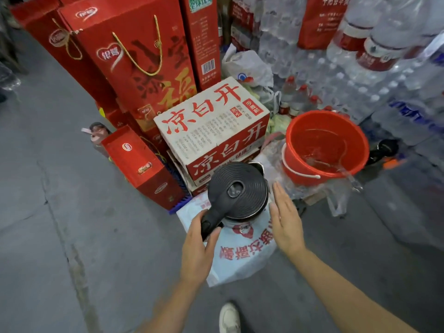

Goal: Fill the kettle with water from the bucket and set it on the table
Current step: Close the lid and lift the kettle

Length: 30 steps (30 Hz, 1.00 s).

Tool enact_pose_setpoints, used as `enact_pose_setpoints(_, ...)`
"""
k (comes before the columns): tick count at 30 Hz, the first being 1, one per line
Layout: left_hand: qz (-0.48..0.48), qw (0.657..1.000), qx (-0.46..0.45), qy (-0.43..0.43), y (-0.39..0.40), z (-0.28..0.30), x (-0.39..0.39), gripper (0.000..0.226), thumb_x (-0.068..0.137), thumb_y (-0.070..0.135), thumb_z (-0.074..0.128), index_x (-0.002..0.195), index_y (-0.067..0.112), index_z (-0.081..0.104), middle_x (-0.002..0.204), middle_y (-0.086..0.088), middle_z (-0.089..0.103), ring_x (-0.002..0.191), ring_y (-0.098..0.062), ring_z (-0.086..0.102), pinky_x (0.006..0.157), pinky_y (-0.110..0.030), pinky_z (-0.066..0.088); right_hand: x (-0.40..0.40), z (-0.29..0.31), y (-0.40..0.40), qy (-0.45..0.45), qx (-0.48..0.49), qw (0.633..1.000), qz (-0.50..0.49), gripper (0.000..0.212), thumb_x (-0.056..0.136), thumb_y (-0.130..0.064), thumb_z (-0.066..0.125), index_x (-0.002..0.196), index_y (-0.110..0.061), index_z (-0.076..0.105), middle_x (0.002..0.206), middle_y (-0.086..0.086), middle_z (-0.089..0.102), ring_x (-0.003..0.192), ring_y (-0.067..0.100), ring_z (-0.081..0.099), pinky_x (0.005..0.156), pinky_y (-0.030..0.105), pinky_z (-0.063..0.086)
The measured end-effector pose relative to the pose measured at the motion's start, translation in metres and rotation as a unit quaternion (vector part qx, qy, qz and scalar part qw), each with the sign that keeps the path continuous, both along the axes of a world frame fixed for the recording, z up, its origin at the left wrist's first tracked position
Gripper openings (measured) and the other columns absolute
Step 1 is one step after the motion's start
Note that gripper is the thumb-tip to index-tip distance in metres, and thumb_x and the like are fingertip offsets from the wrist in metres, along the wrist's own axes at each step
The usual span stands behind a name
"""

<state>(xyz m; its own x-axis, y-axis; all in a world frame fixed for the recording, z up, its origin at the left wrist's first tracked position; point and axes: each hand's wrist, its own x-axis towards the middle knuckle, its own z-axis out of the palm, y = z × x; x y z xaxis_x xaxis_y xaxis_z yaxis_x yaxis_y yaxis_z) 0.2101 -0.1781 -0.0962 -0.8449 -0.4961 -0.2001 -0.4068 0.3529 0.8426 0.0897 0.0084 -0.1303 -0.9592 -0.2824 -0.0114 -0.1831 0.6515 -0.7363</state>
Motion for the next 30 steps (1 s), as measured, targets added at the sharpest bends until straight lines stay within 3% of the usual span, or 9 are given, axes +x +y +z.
enact_pose_setpoints(4, 0.045, 0.996, 0.059, 0.056, 0.003, -0.012, -0.004, 0.037, 0.087, 0.036, 0.061, 0.122, 0.037, 0.050, 0.118, 0.009, 0.062, 0.111, -0.012, 0.059, 0.093, -0.038, 0.050, -0.016, -0.028, -0.015, -0.126, -0.177, 0.974, -0.071, 0.069, 0.098, -0.058, 0.028, 0.154, -0.020, 0.042, 0.159, -0.008, 0.040, 0.147, 0.006, 0.034, 0.124, 0.040, 0.026)
enact_pose_setpoints(8, 0.103, 0.979, 0.144, 0.106, 0.007, -0.013, -0.014, 0.042, 0.082, 0.015, 0.075, 0.116, 0.035, 0.060, 0.113, 0.011, 0.068, 0.108, -0.011, 0.064, 0.092, -0.035, 0.053, -0.022, -0.040, -0.034, -0.220, -0.335, 0.912, -0.090, 0.059, 0.101, -0.060, 0.033, 0.149, -0.030, 0.049, 0.153, -0.012, 0.050, 0.143, 0.004, 0.042, 0.120, 0.034, 0.031)
enact_pose_setpoints(12, 0.173, 0.951, 0.217, 0.139, 0.010, -0.007, -0.024, 0.052, 0.071, 0.004, 0.081, 0.116, 0.026, 0.070, 0.116, 0.002, 0.072, 0.112, -0.021, 0.066, 0.094, -0.044, 0.053, -0.018, -0.036, -0.046, -0.254, -0.395, 0.875, -0.116, 0.064, 0.092, -0.065, 0.034, 0.145, -0.035, 0.052, 0.148, -0.015, 0.054, 0.137, -0.001, 0.046, 0.118, 0.030, 0.033)
enact_pose_setpoints(14, 0.200, 0.940, 0.232, 0.150, 0.011, 0.002, -0.030, 0.050, 0.065, 0.007, 0.083, 0.111, 0.025, 0.073, 0.108, 0.000, 0.075, 0.106, -0.025, 0.069, 0.087, -0.047, 0.057, -0.017, -0.032, -0.049, -0.256, -0.407, 0.867, -0.128, 0.059, 0.093, -0.062, 0.034, 0.142, -0.035, 0.054, 0.145, -0.015, 0.057, 0.132, -0.005, 0.048, 0.118, 0.029, 0.034)
enact_pose_setpoints(17, 0.182, 0.947, 0.213, 0.157, 0.008, 0.022, -0.042, 0.047, 0.063, 0.003, 0.084, 0.104, 0.023, 0.075, 0.098, 0.004, 0.077, 0.096, -0.020, 0.072, 0.082, -0.050, 0.058, -0.011, -0.028, -0.049, -0.268, -0.422, 0.854, -0.143, 0.037, 0.103, -0.055, 0.033, 0.128, -0.049, 0.059, 0.133, -0.025, 0.061, 0.126, -0.011, 0.050, 0.116, 0.029, 0.036)
enact_pose_setpoints(20, 0.155, 0.953, 0.200, 0.168, 0.007, 0.045, -0.051, 0.047, 0.060, 0.001, 0.085, 0.103, 0.020, 0.075, 0.094, 0.006, 0.077, 0.091, -0.019, 0.073, 0.079, -0.055, 0.058, -0.001, -0.019, -0.043, -0.258, -0.437, 0.845, -0.169, 0.037, 0.105, -0.051, 0.035, 0.132, -0.047, 0.060, 0.137, -0.023, 0.063, 0.130, -0.005, 0.052, 0.117, 0.032, 0.037)
enact_pose_setpoints(25, 0.097, 0.958, 0.178, 0.204, 0.015, 0.091, -0.060, 0.047, 0.052, 0.015, 0.085, 0.098, 0.024, 0.076, 0.092, 0.003, 0.077, 0.093, -0.025, 0.072, 0.078, -0.043, 0.060, 0.005, 0.023, -0.023, -0.200, -0.482, 0.836, -0.170, 0.049, 0.104, -0.051, 0.038, 0.144, -0.029, 0.056, 0.147, -0.008, 0.059, 0.140, 0.009, 0.048, 0.119, 0.042, 0.034)
enact_pose_setpoints(28, 0.050, 0.958, 0.184, 0.214, 0.023, 0.123, -0.070, 0.047, 0.049, 0.022, 0.087, 0.094, 0.028, 0.078, 0.092, 0.001, 0.077, 0.093, -0.024, 0.072, 0.079, -0.052, 0.058, 0.007, 0.055, -0.002, -0.145, -0.502, 0.833, -0.183, 0.072, 0.090, -0.066, 0.052, 0.146, -0.020, 0.054, 0.150, -0.001, 0.056, 0.144, 0.016, 0.044, 0.121, 0.049, 0.029)
enact_pose_setpoints(30, 0.010, 0.955, 0.187, 0.230, 0.030, 0.147, -0.078, 0.050, 0.046, 0.028, 0.093, 0.094, 0.031, 0.079, 0.096, -0.001, 0.077, 0.099, -0.027, 0.070, 0.084, -0.056, 0.056, 0.009, 0.081, 0.014, -0.111, -0.506, 0.833, -0.192, 0.076, 0.090, -0.065, 0.055, 0.148, -0.017, 0.051, 0.152, -0.001, 0.054, 0.145, 0.017, 0.043, 0.122, 0.049, 0.028)
